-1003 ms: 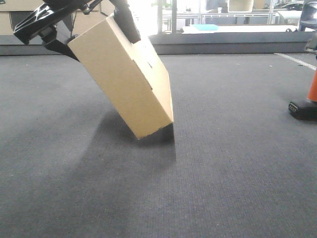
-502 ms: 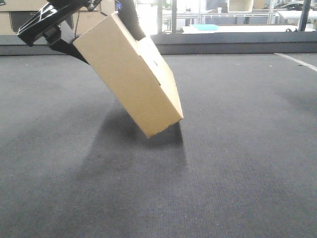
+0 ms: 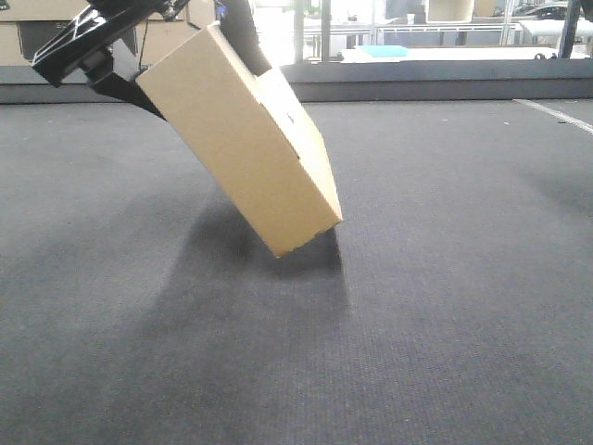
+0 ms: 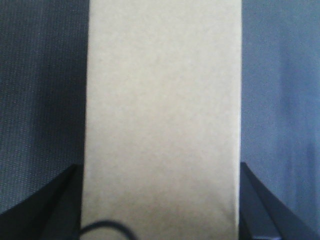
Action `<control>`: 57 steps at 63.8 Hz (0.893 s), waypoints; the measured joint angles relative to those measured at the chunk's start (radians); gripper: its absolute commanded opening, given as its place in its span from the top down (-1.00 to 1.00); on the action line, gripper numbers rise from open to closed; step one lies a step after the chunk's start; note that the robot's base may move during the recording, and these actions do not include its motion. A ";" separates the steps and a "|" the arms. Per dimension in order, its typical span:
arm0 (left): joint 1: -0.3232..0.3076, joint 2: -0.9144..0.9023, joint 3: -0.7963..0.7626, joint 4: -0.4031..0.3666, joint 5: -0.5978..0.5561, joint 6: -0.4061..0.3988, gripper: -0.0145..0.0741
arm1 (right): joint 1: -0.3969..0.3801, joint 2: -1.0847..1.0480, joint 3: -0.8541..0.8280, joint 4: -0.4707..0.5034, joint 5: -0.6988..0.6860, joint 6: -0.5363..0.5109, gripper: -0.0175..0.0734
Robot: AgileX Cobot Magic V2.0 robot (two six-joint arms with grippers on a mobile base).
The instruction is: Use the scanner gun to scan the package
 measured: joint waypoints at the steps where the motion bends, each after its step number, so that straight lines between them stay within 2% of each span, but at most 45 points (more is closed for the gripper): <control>1: 0.000 0.000 0.000 0.000 0.000 0.000 0.92 | 0.000 0.000 0.000 0.000 0.000 0.000 0.96; 15: 0.000 0.000 0.000 0.000 0.000 0.000 0.92 | 0.000 0.000 0.000 0.000 0.000 -0.060 0.96; 33: 0.000 0.000 0.000 0.000 0.000 0.000 0.92 | 0.000 0.000 0.000 0.000 0.000 -0.064 0.97; 43: 0.000 0.000 0.000 0.000 0.000 0.000 0.92 | 0.000 -0.002 0.000 0.000 0.000 0.063 0.97; 57: 0.000 0.000 0.000 0.000 0.000 0.000 0.92 | 0.000 -0.018 0.000 -0.002 -0.004 0.367 0.97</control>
